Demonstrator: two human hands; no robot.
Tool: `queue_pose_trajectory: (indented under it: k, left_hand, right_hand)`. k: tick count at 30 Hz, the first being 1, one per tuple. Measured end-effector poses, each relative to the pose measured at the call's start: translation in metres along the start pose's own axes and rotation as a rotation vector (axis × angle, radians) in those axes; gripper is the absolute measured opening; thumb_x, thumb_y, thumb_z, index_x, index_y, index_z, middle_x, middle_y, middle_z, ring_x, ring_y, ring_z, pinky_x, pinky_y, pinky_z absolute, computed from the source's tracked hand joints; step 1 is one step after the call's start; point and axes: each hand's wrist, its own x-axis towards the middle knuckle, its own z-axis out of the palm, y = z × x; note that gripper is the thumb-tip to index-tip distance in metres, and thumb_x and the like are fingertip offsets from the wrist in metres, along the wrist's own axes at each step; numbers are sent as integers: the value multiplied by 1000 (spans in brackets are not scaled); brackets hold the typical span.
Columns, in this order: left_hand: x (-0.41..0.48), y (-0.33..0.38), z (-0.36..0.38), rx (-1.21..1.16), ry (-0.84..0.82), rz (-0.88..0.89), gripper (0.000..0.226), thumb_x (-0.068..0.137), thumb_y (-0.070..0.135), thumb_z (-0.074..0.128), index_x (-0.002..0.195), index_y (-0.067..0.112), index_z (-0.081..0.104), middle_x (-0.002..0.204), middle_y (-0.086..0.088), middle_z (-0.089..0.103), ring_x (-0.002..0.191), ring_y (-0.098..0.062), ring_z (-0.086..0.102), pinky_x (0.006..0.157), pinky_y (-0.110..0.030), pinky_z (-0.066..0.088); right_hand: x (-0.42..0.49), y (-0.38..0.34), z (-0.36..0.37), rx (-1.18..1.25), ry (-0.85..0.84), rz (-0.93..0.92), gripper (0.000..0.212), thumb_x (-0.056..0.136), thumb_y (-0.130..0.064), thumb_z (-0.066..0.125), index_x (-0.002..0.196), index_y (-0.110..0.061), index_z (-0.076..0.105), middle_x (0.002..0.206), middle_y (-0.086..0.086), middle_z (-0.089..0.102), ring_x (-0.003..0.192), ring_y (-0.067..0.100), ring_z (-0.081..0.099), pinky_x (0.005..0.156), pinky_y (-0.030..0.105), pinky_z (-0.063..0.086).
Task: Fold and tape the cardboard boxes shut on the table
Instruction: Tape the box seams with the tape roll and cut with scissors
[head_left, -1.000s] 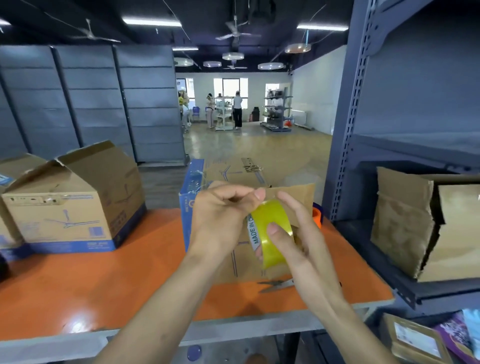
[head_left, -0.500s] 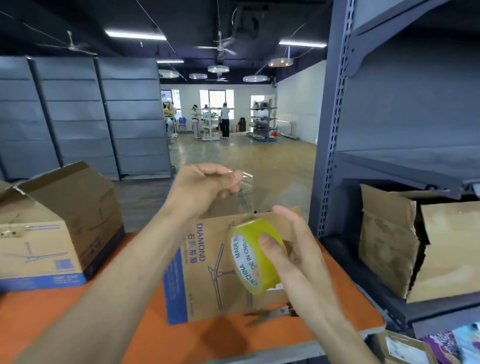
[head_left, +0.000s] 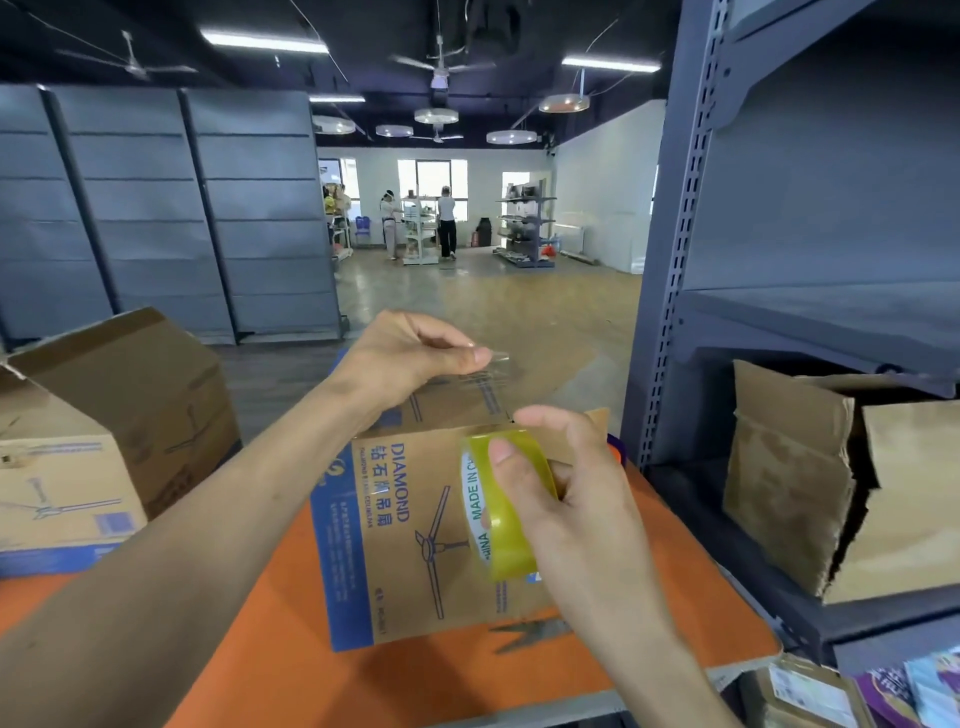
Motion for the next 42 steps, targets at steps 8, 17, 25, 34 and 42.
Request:
queue_pose_trajectory:
  k: [8, 17, 25, 34, 42]
  left_hand:
    - [-1, -10, 2, 94, 18, -46, 14, 76, 36, 87, 83, 25, 83, 84, 10, 78, 83, -3, 71, 79, -16, 53]
    - [-7, -2, 8, 522, 56, -6, 21, 80, 51, 80, 81, 31, 79, 84, 16, 74, 94, -6, 67, 98, -38, 49]
    - [-12, -4, 23, 985, 129, 104, 28, 92, 61, 60, 82, 35, 58, 108, 6, 48, 118, -20, 44, 98, -38, 32]
    - [-12, -4, 10, 911, 129, 350, 25, 87, 41, 76, 108, 30, 67, 127, 9, 49, 121, -19, 42, 95, -33, 27]
    - [-22, -13, -3, 758, -360, 304, 43, 107, 45, 40, 145, 34, 55, 153, 18, 48, 143, 1, 38, 121, -29, 28]
  right_hand:
    - [0, 4, 4, 36, -12, 20, 39, 78, -72, 56, 113, -53, 54, 96, -10, 74, 96, 16, 71, 81, 44, 58]
    - [-4, 5, 6, 90, -7, 40, 27, 87, -60, 63, 111, -52, 56, 91, -7, 74, 84, 19, 74, 69, 46, 61]
    - [-7, 3, 6, 106, -20, 47, 21, 91, -52, 61, 111, -53, 55, 90, -7, 74, 82, 16, 73, 66, 47, 62]
    - [-13, 4, 9, 73, -33, 55, 26, 93, -51, 60, 117, -53, 52, 101, -6, 72, 97, 19, 69, 79, 46, 59]
    - [-12, 6, 7, 16, -9, 0, 27, 95, -49, 55, 122, -49, 51, 101, -21, 66, 92, 1, 63, 76, 19, 49]
